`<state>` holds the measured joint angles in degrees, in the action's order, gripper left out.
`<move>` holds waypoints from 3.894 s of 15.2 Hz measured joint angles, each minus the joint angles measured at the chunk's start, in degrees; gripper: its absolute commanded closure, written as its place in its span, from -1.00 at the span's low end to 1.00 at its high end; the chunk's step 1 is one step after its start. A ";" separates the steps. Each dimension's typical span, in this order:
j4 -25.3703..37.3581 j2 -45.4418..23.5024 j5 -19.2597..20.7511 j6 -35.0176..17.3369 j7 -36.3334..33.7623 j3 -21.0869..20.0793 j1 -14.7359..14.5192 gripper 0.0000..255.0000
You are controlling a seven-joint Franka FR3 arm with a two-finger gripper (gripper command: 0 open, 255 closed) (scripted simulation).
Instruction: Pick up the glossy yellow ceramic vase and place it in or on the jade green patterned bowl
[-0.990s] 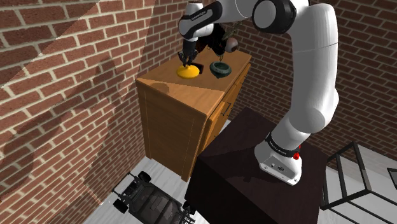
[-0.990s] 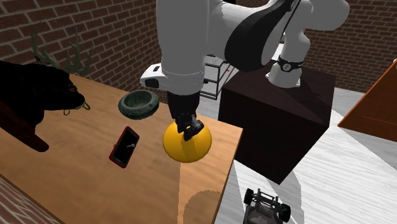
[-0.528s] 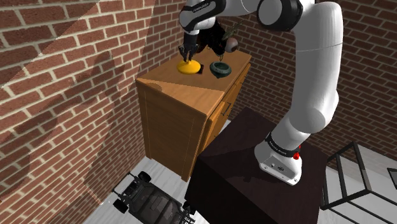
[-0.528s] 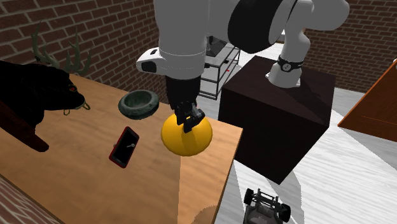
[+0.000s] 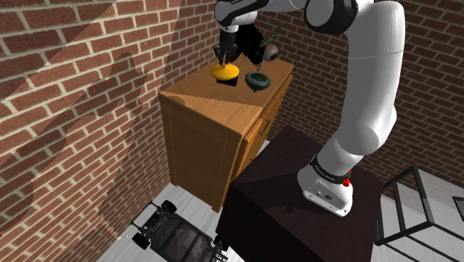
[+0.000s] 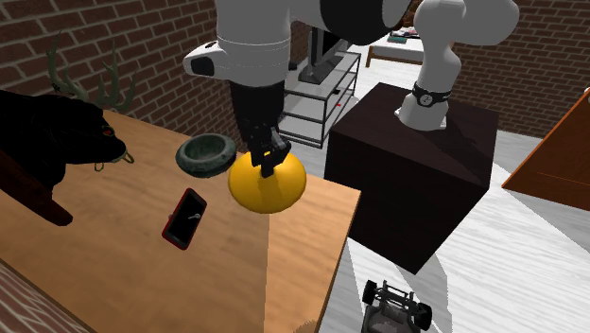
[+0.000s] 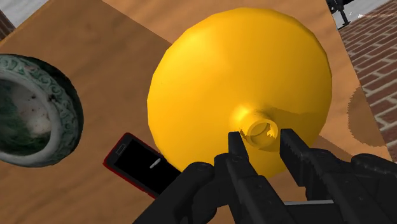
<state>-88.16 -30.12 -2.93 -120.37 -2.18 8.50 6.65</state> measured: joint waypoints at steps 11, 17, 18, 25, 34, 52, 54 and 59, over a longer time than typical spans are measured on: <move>6.97 -2.68 -2.15 4.26 12.28 2.21 10.01 1.00; 15.92 -7.69 -3.67 8.23 18.86 2.99 16.31 1.00; 17.82 -8.77 -3.91 9.02 19.77 3.08 17.32 1.00; 36.44 -19.09 -5.52 17.28 25.34 3.18 24.92 1.00; 30.89 -19.75 -5.79 11.16 26.00 3.05 24.71 1.00; 27.26 -22.54 -6.26 4.37 26.34 2.75 24.63 1.00; 27.10 -22.57 -6.28 4.36 26.39 2.73 24.64 -1.00; 26.95 -22.64 -6.29 4.31 26.36 2.69 24.58 -1.00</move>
<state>-61.21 -52.77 -9.22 -116.06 24.18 11.19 31.23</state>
